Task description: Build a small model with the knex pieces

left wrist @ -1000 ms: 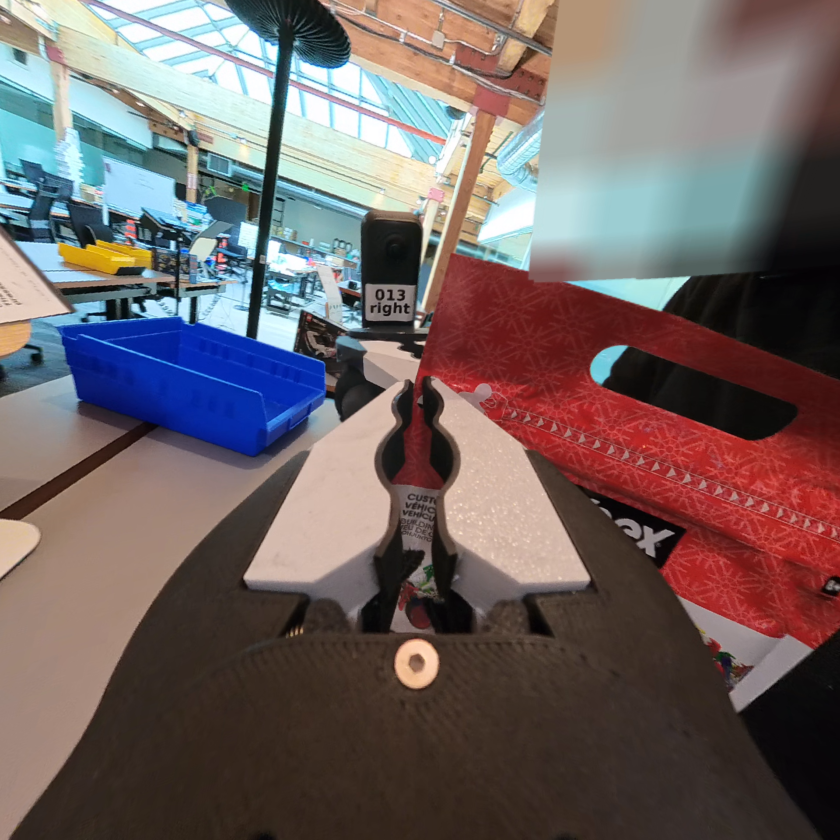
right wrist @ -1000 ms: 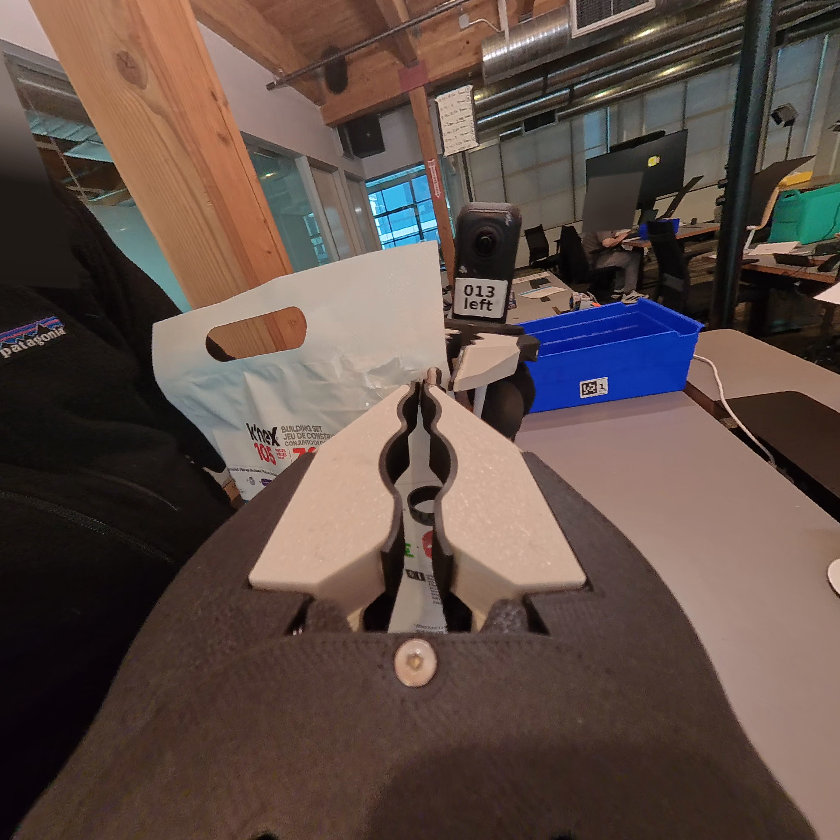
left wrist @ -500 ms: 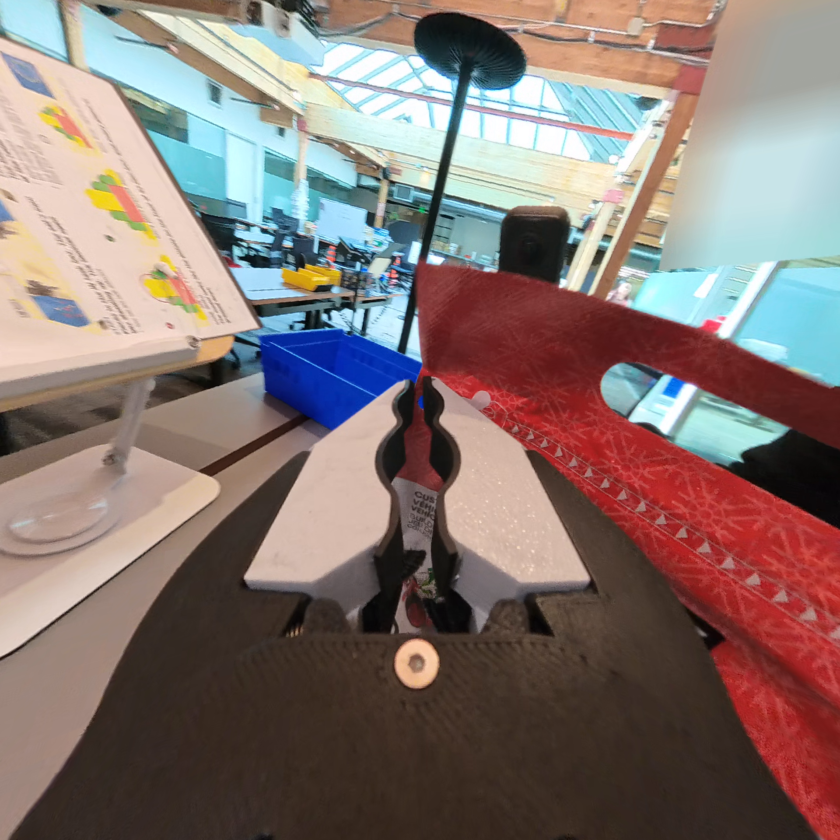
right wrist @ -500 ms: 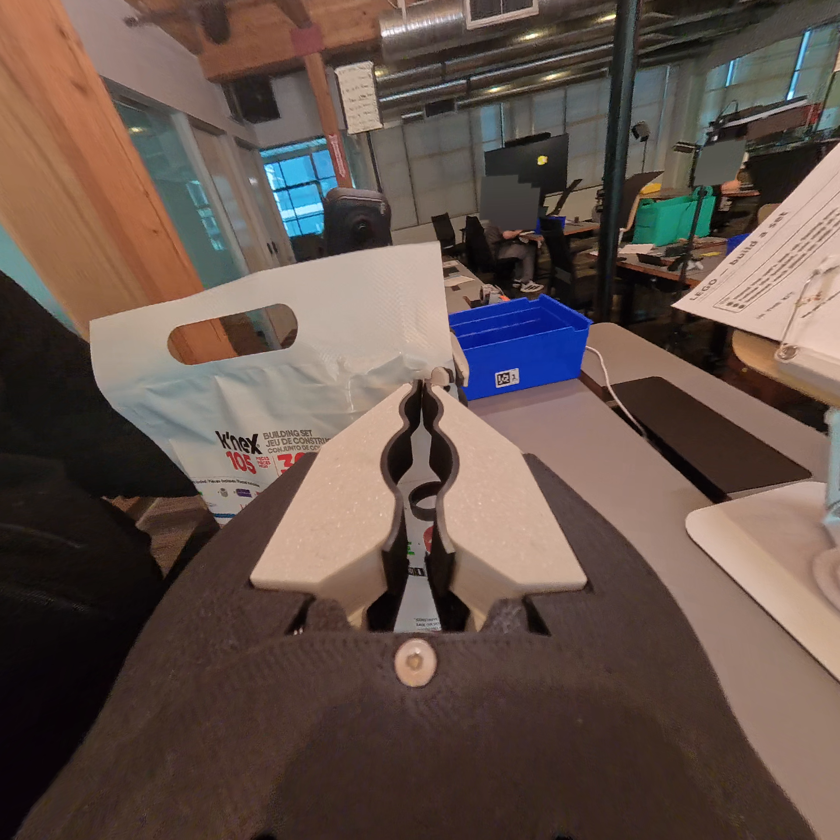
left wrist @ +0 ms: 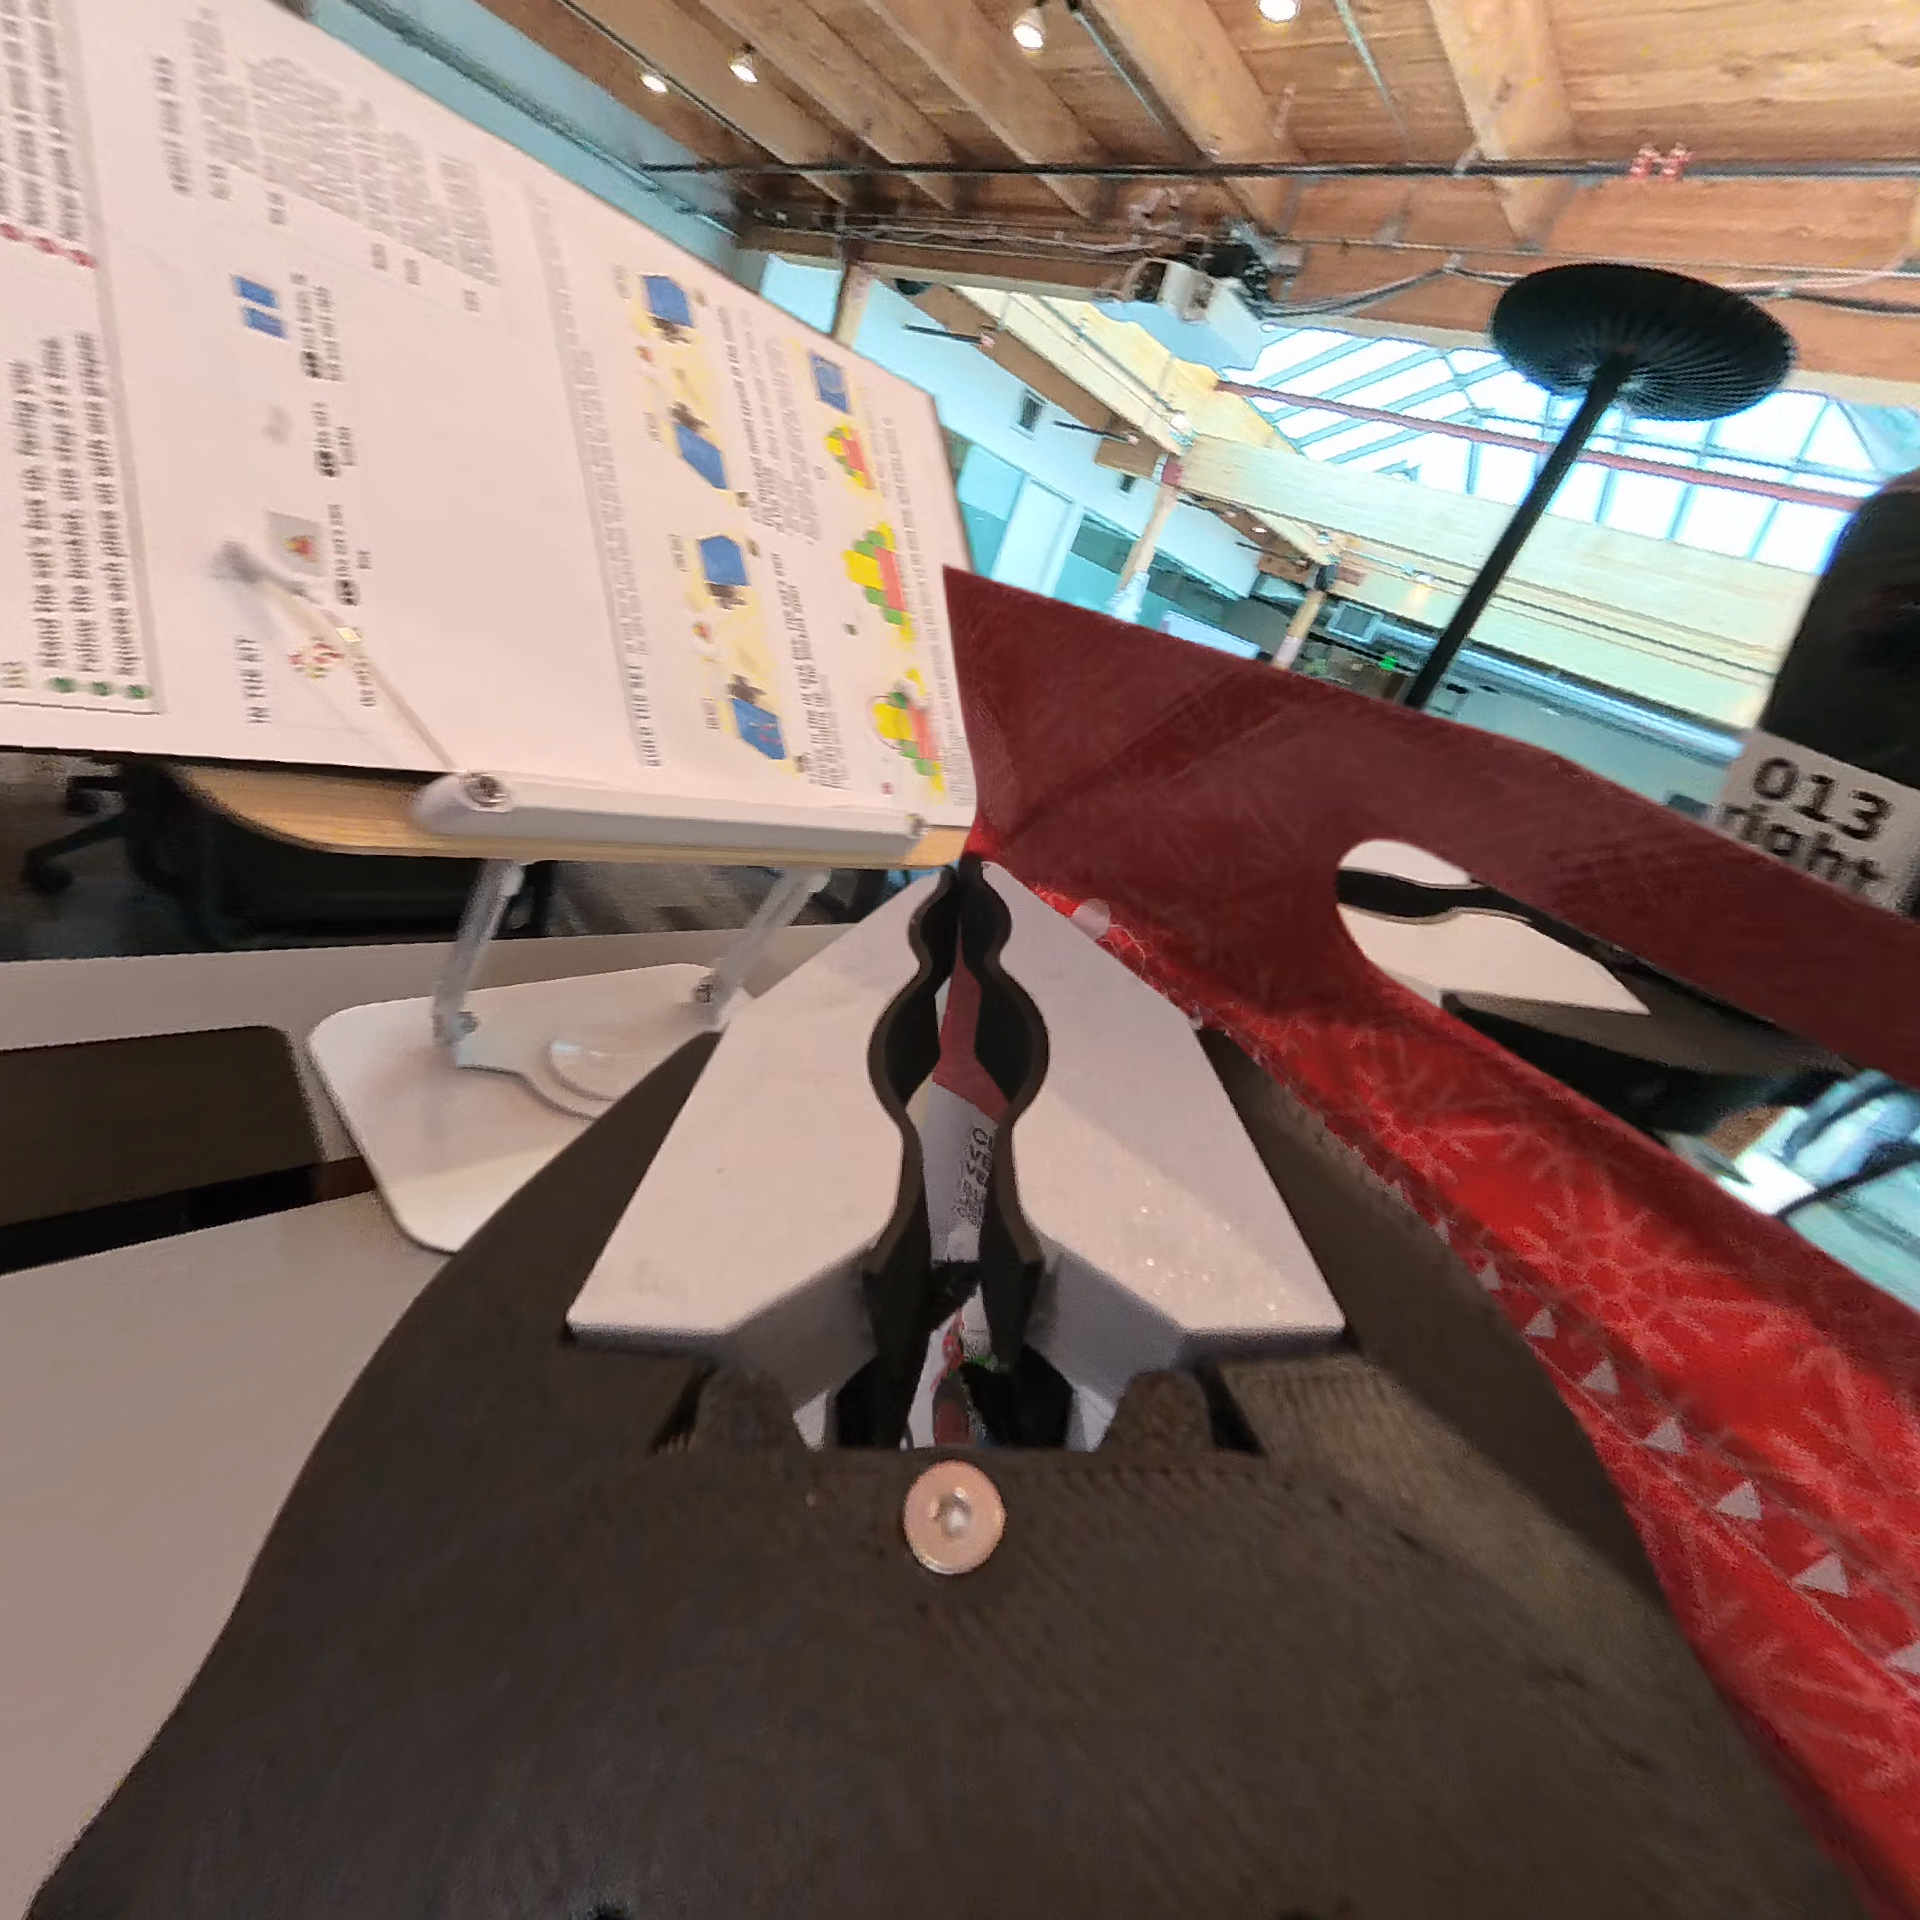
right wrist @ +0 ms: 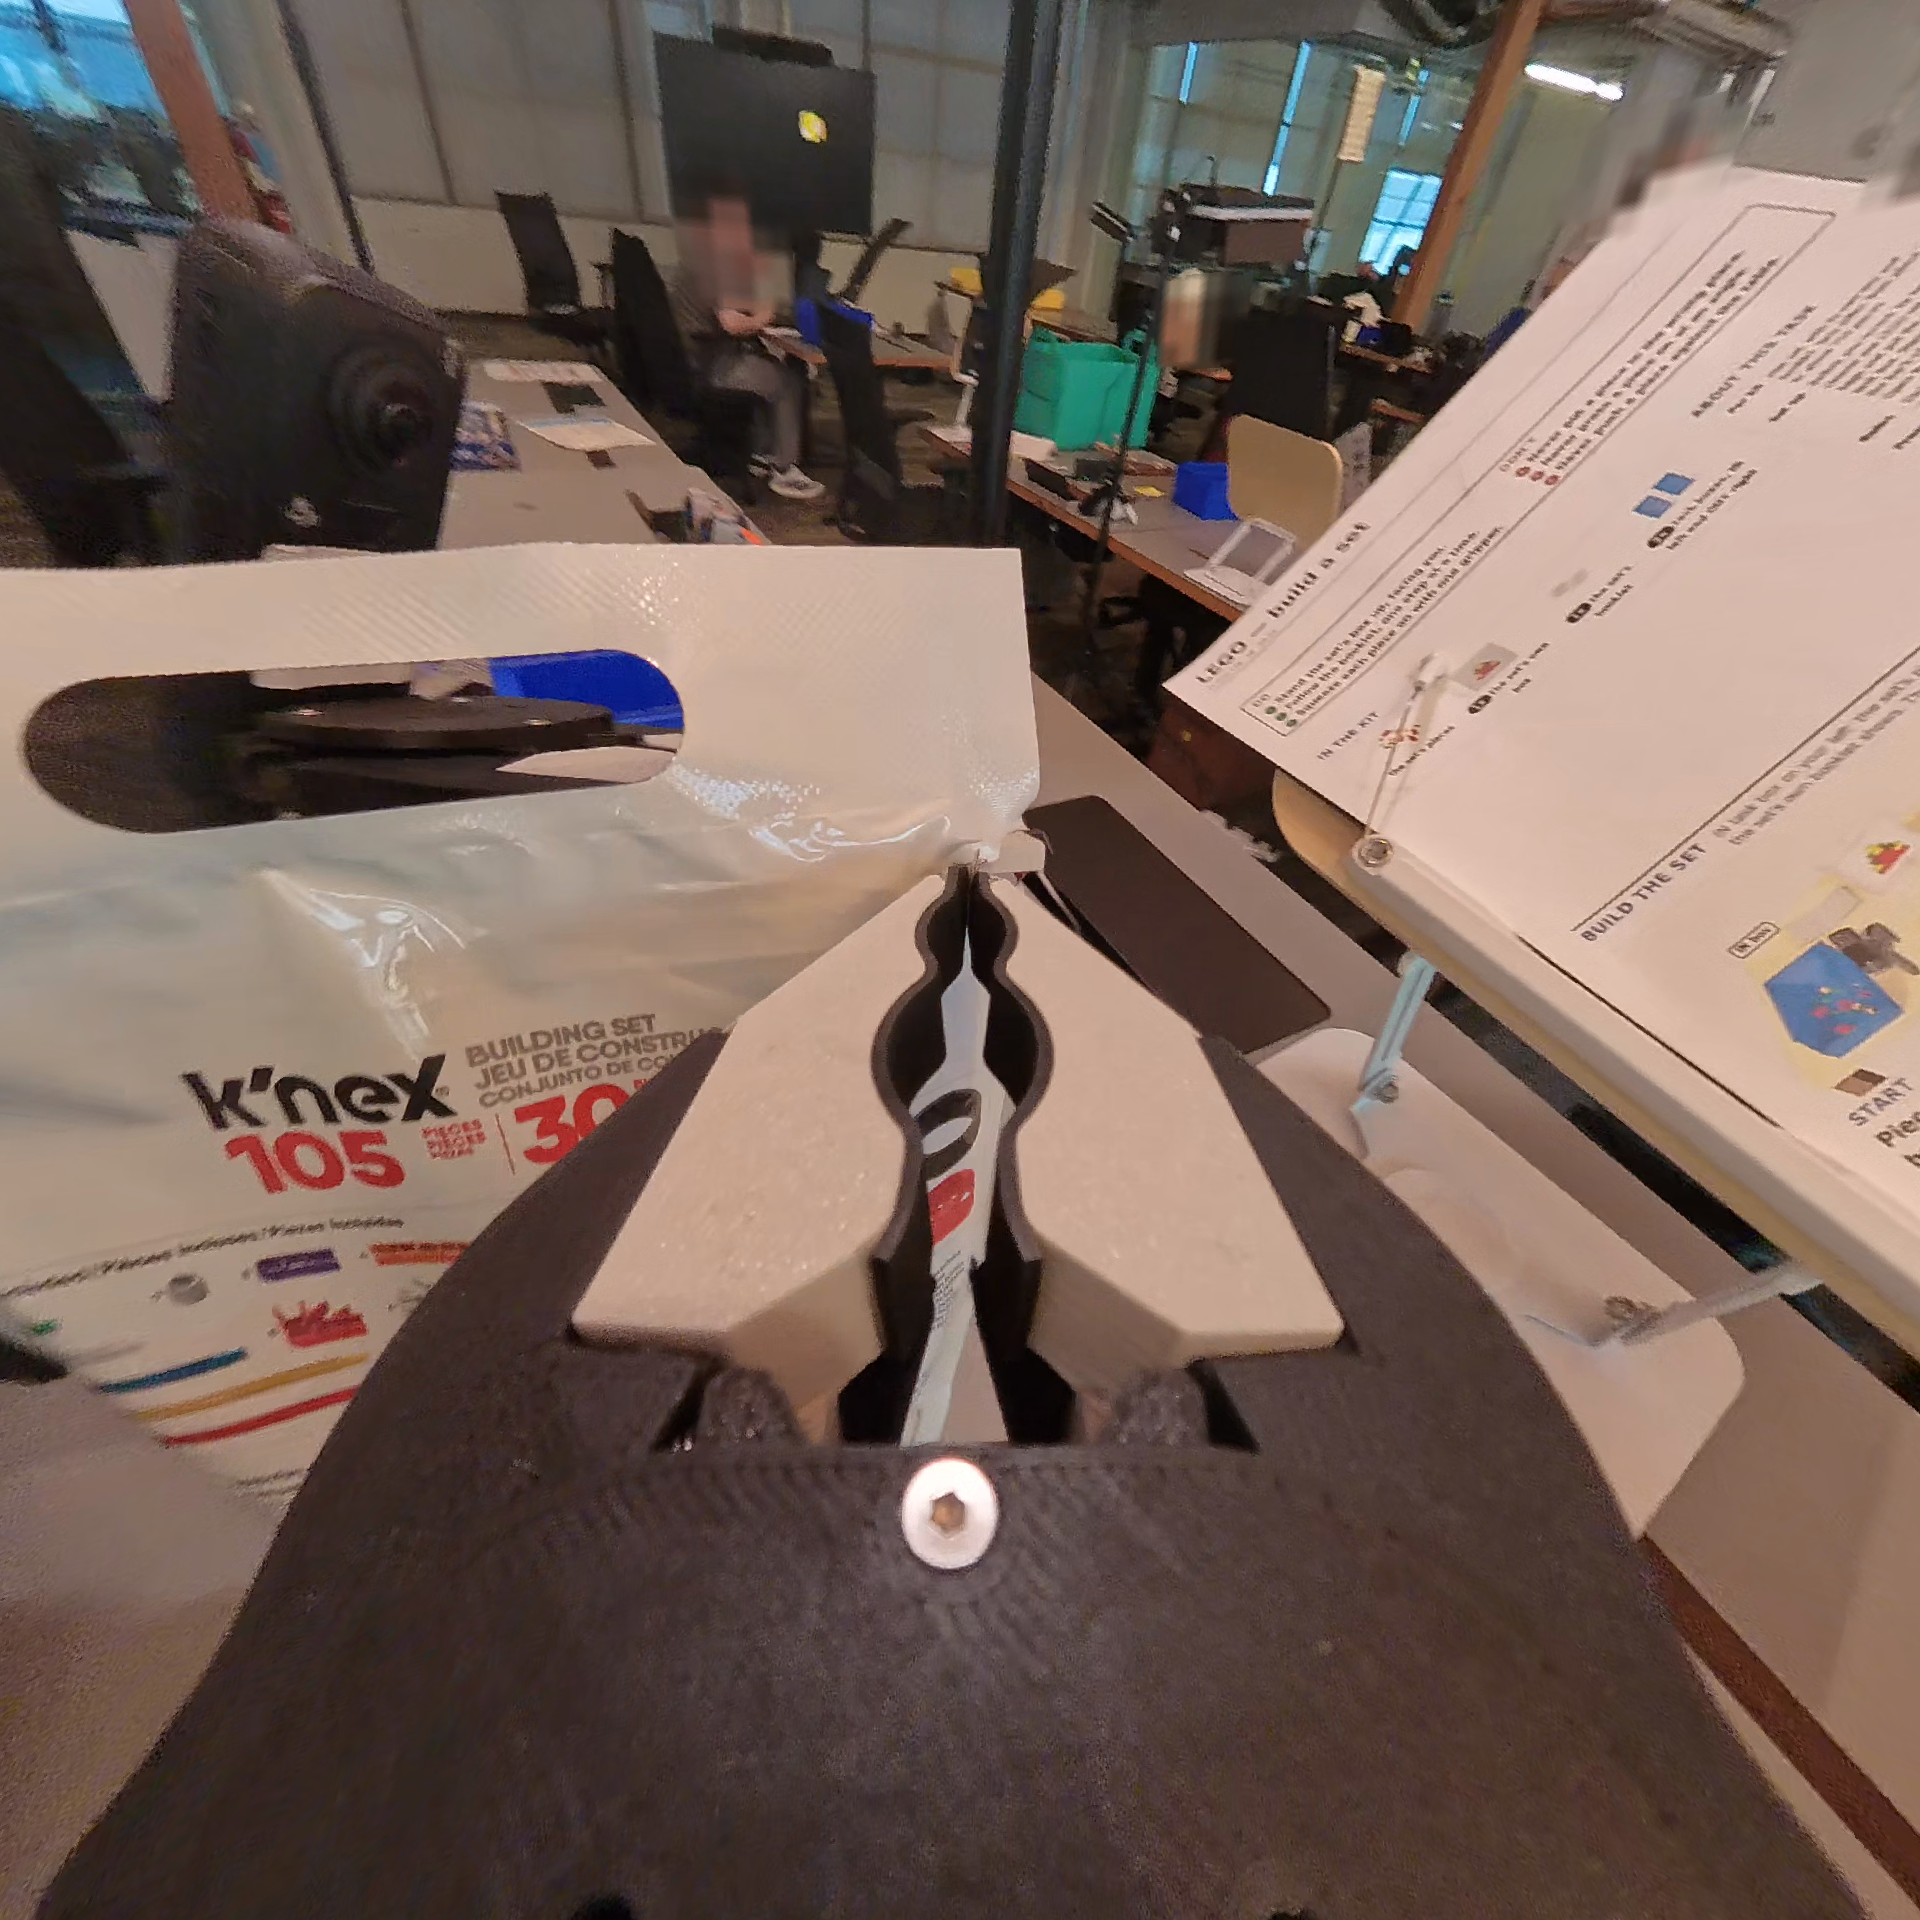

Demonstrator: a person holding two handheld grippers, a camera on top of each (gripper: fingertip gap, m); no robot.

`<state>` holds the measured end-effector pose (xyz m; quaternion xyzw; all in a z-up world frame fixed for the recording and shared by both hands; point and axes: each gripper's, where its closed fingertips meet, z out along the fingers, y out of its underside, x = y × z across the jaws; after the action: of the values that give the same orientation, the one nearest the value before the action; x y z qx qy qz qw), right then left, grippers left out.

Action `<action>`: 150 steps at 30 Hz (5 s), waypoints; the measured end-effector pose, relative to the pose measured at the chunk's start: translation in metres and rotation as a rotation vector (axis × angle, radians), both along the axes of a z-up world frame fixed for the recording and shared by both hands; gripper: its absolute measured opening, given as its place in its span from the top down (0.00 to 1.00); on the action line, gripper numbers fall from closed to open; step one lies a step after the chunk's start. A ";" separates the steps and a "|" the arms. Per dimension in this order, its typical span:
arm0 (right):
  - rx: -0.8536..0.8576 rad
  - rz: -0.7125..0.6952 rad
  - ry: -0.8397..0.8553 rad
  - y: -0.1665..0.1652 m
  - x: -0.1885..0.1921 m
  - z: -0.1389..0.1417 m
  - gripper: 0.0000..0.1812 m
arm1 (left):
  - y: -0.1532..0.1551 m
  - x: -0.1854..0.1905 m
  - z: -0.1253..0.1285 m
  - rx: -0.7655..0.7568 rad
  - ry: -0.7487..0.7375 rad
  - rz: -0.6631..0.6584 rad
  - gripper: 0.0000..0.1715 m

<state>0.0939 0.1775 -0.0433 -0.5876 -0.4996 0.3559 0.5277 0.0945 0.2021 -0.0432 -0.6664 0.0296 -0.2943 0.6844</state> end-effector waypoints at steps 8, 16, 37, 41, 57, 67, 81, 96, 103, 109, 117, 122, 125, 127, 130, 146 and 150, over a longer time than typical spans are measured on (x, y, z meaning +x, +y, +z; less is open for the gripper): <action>0.115 0.110 -0.069 -0.052 -0.069 -0.014 1.00 | 0.046 -0.082 -0.014 -0.046 -0.167 0.181 1.00; -0.141 0.090 0.104 0.028 -0.027 0.019 0.85 | 0.024 -0.046 0.001 0.025 -0.203 -0.096 1.00; -0.230 0.507 0.015 0.036 -0.018 0.005 1.00 | 0.030 -0.012 0.002 0.027 -0.193 -0.329 1.00; -0.156 0.416 -0.014 0.043 -0.022 0.001 1.00 | 0.039 -0.017 -0.001 0.015 -0.161 -0.224 1.00; 0.020 0.203 -0.070 -0.006 -0.053 -0.013 1.00 | 0.075 -0.063 -0.005 -0.038 -0.225 0.115 1.00; -0.156 0.134 0.104 0.057 0.002 0.028 0.81 | 0.053 -0.020 0.017 0.042 -0.215 -0.182 1.00; -0.209 0.392 0.048 0.056 0.007 0.010 0.98 | 0.054 0.013 0.010 0.033 -0.262 -0.331 1.00; -0.074 0.177 0.000 0.071 -0.006 0.008 1.00 | 0.072 -0.005 0.009 0.030 -0.200 -0.094 1.00; -0.039 0.266 -0.005 0.021 -0.027 0.004 1.00 | 0.090 -0.034 0.000 -0.022 -0.242 0.072 1.00; -0.088 0.160 0.110 0.025 -0.011 0.026 1.00 | 0.082 -0.029 0.019 0.053 -0.243 -0.067 1.00; -0.114 0.243 0.076 0.066 0.016 0.026 0.89 | 0.065 0.012 0.027 0.106 -0.294 -0.306 1.00; -0.115 0.310 0.042 0.062 0.026 0.023 0.92 | 0.059 0.032 0.029 0.117 -0.308 -0.403 1.00; -0.121 0.309 0.054 0.064 0.030 0.025 0.94 | 0.059 0.037 0.032 0.124 -0.322 -0.408 1.00; -0.136 0.319 0.055 0.065 0.032 0.025 0.96 | 0.059 0.040 0.033 0.126 -0.331 -0.420 1.00; -0.133 0.323 0.046 0.067 0.031 0.024 0.97 | 0.061 0.040 0.032 0.123 -0.341 -0.405 1.00; 0.006 0.099 0.066 0.079 0.020 0.041 1.00 | 0.081 0.020 0.047 0.123 -0.210 -0.113 1.00; 0.057 0.050 0.028 0.080 0.019 0.042 1.00 | 0.082 0.018 0.048 0.118 -0.259 -0.097 1.00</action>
<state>0.1134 0.2571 -0.0010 -0.5547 -0.5166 0.3628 0.5420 0.1126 0.2839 0.0047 -0.5794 -0.0095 -0.4085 0.7052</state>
